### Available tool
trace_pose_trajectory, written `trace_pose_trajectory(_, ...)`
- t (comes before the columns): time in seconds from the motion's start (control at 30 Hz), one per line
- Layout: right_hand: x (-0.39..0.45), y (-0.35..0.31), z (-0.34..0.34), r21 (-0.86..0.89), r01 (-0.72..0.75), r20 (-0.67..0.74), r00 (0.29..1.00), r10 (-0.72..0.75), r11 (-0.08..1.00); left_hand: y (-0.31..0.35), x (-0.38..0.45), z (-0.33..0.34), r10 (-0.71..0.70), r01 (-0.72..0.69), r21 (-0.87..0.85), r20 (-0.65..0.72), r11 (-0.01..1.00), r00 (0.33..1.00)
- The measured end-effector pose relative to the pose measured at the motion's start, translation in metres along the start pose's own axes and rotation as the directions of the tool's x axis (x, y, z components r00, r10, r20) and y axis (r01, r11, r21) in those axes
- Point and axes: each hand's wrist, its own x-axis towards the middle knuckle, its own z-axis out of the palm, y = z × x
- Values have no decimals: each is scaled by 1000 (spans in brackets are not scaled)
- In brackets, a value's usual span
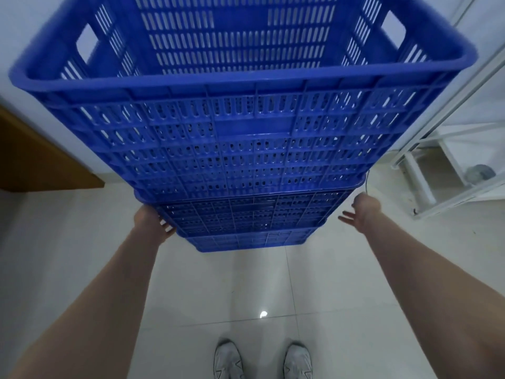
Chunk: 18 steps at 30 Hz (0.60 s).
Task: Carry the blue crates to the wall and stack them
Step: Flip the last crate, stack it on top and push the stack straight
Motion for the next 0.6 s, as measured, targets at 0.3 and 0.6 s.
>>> trace_pose_trajectory(0.3, -51, 86, 38, -786, 527, 235, 739, -631, 324, -77, -16, 8, 671, -433, 867, 170, 247, 722)
trace_pose_trajectory(0.6, -29, 138, 106, -839, 464, 493, 426, -759, -284, -133, 50, 34, 777, -528, 804, 508, -274, 371)
